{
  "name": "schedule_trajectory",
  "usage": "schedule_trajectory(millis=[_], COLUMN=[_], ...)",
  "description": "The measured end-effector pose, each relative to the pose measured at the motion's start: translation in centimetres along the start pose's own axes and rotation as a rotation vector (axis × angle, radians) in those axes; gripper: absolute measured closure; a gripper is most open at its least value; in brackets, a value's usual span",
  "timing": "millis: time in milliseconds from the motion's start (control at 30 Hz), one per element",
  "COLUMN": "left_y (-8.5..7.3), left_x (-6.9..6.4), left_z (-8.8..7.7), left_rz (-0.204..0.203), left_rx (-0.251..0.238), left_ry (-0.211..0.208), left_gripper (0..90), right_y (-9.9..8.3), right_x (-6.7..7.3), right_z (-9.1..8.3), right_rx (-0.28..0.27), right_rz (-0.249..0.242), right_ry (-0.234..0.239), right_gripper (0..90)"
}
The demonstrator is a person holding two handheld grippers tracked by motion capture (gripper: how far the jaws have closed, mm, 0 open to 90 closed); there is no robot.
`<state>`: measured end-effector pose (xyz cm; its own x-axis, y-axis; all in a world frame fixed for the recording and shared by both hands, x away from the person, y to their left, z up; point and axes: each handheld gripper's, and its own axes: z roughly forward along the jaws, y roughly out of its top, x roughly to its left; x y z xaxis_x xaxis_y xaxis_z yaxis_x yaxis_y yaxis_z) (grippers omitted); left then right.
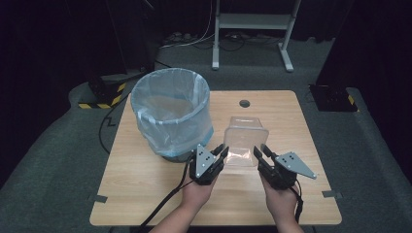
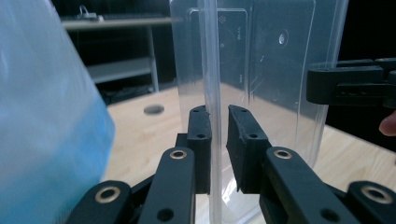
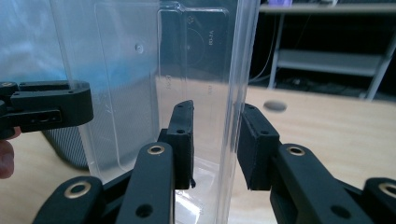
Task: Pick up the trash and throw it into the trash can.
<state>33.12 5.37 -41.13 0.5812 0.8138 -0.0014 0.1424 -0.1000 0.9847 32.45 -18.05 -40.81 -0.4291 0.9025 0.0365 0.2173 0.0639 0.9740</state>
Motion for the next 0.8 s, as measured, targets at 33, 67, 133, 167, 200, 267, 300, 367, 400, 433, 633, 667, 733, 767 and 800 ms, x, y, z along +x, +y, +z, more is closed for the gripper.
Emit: schedule_trajectory(millis=[33, 67, 133, 167, 200, 267, 300, 367, 400, 433, 633, 667, 733, 767, 800], left_y=[0.5, 0.9, 1.8, 2.3, 2.7, 3.6, 4.1, 4.9, 5.4, 5.8, 8.0, 8.9, 9.6, 10.0, 10.2], left_x=[0.0, 0.0, -0.1, -0.1, -0.1, -0.1, -0.1, -0.1, 0.0, -0.1, 0.0, 0.2, 0.4, 0.6, 0.7], left_z=[0.0, 0.0, 0.0, -0.1, -0.1, -0.2, -0.2, -0.3, -0.3, -0.4, -0.7, -0.8, -0.8, -0.8, -0.9], left_rz=[0.008, 0.016, 0.019, 0.028, 0.029, 0.037, 0.044, 0.047, 0.059, 0.054, 0.082, 0.092, 0.09, 0.097, 0.098], left_rx=[-0.009, -0.021, -0.042, -0.052, -0.061, -0.08, -0.089, -0.109, -0.119, -0.13, -0.176, -0.194, -0.213, -0.217, -0.223], left_ry=[0.003, 0.004, 0.006, 0.007, 0.009, 0.013, 0.012, 0.014, 0.015, 0.016, 0.02, 0.026, 0.03, 0.033, 0.037], left_gripper=[78.7, 78.7, 78.7, 78.7, 78.7, 78.6, 78.6, 78.7, 78.7, 78.7, 78.7, 78.6, 78.6, 78.6, 78.6], right_y=[0.5, 0.9, 1.8, 2.3, 2.8, 3.7, 4.1, 4.9, 5.3, 5.7, 8.4, 9.0, 9.8, 10.1, 10.5], right_x=[0.0, 0.0, 0.0, 0.1, 0.1, 0.1, 0.2, 0.2, 0.2, 0.2, 0.4, 0.5, 0.6, 0.7, 0.8], right_z=[-0.1, -0.3, -0.5, -0.6, -0.7, -0.9, -1.0, -1.2, -1.3, -1.4, -1.8, -1.9, -1.9, -1.8, -1.8], right_rx=[-0.012, -0.023, -0.044, -0.056, -0.067, -0.084, -0.095, -0.118, -0.128, -0.139, -0.195, -0.204, -0.221, -0.224, -0.231], right_rz=[-0.007, -0.008, -0.02, -0.026, -0.035, -0.042, -0.048, -0.057, -0.06, -0.064, -0.086, -0.096, -0.106, -0.107, -0.113], right_ry=[-0.005, -0.01, -0.017, -0.022, -0.024, -0.029, -0.033, -0.04, -0.042, -0.045, -0.06, -0.06, -0.064, -0.066, -0.068], right_gripper=[69.0, 69.0, 68.9, 69.0, 69.0, 69.0, 69.0, 69.0, 69.0, 69.0, 68.8, 68.8, 68.9, 68.9, 68.9])
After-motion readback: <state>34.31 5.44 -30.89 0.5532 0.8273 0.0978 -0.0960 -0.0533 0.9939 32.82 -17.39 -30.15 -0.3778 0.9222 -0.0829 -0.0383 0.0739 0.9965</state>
